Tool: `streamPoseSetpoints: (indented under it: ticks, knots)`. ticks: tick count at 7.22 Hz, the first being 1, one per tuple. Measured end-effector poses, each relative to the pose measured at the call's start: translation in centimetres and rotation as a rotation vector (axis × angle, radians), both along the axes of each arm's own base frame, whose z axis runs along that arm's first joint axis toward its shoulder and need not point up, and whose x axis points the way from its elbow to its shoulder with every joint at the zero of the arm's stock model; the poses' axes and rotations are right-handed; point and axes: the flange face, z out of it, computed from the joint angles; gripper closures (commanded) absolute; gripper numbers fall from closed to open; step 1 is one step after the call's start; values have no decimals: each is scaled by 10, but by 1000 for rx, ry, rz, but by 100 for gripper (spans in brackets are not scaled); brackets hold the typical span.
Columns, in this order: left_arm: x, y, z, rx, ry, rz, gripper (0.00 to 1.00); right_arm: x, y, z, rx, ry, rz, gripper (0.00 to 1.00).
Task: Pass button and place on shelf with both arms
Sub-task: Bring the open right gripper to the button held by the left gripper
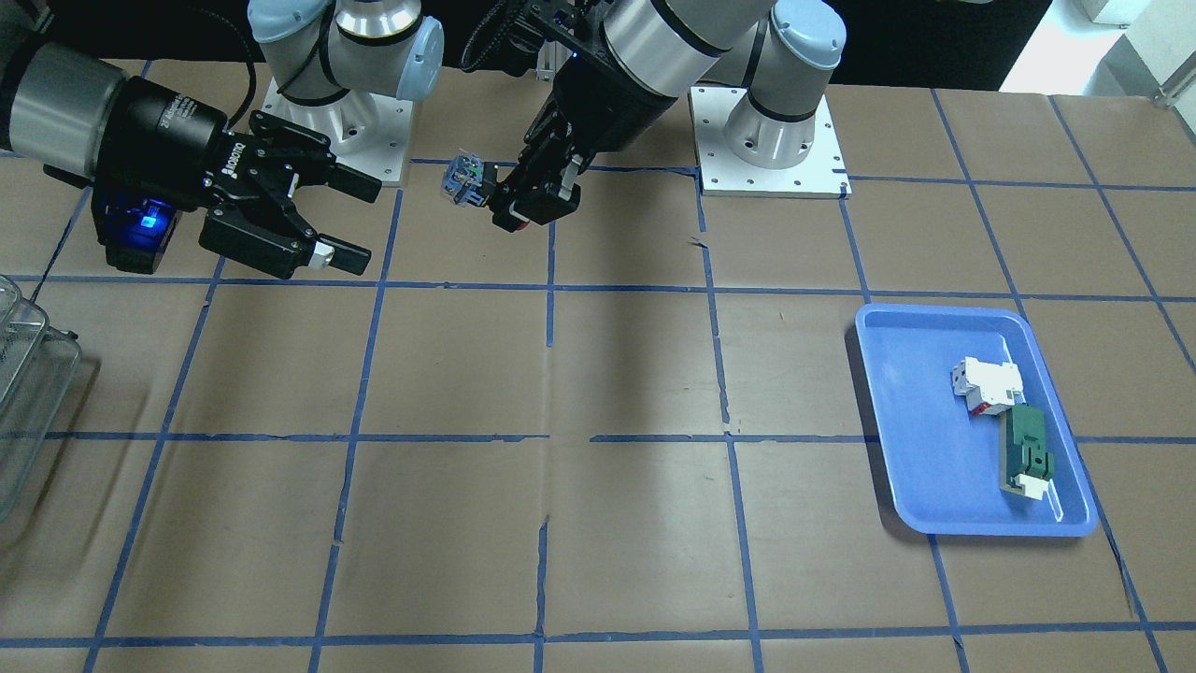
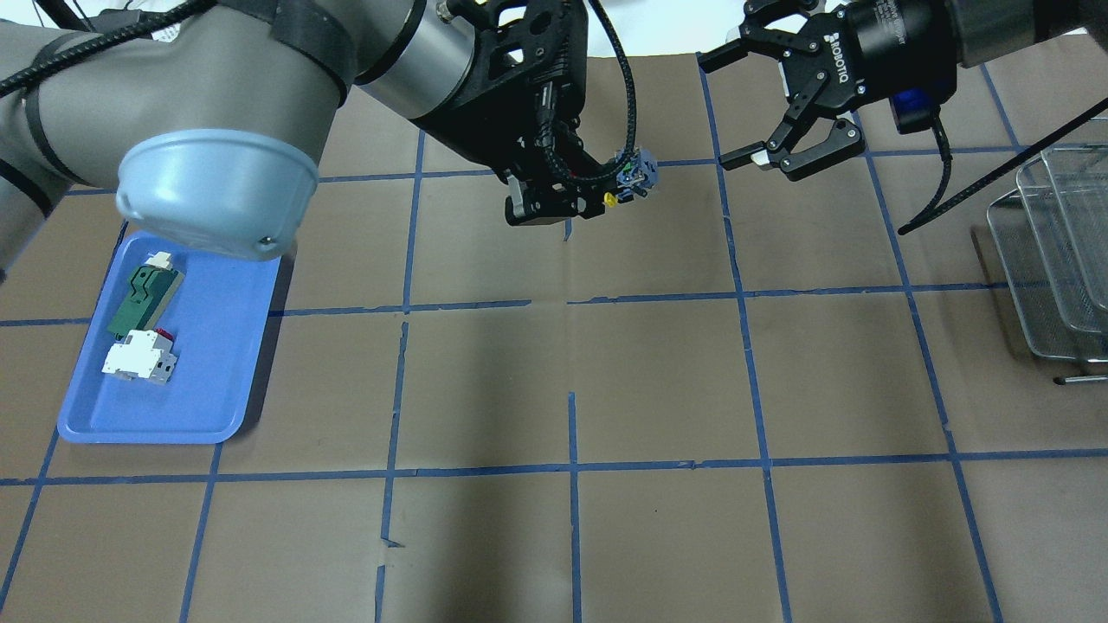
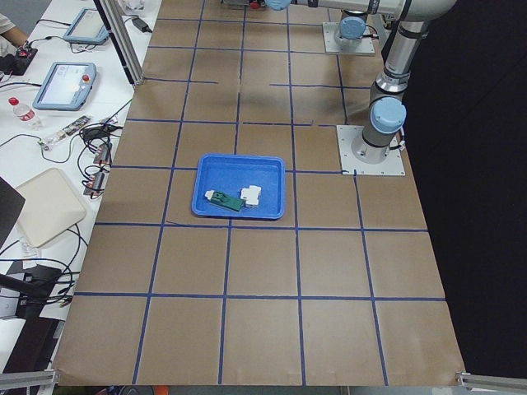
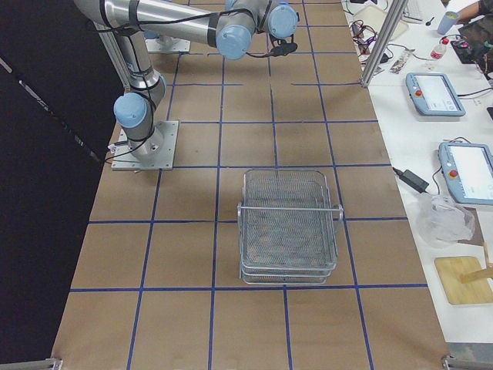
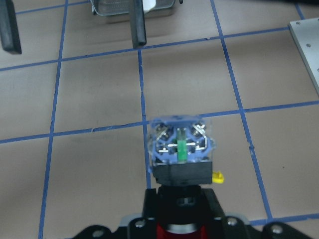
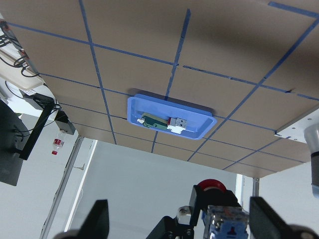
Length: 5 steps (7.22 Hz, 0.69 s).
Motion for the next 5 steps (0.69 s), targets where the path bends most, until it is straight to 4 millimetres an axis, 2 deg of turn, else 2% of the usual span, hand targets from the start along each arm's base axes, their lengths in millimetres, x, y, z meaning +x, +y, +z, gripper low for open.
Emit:
streamPoseSetpoints:
  ticks: [2, 4, 5]
  knots:
    - [-8, -3, -1, 17, 32, 73, 100, 8, 17, 6, 38, -16, 1, 0]
    - [-11, -1, 3, 23, 63, 97, 100, 14, 36, 5, 50, -22, 3, 0]
    - [-12, -1, 3, 23, 67, 99, 100, 15, 39, 3, 51, -23, 4, 0]
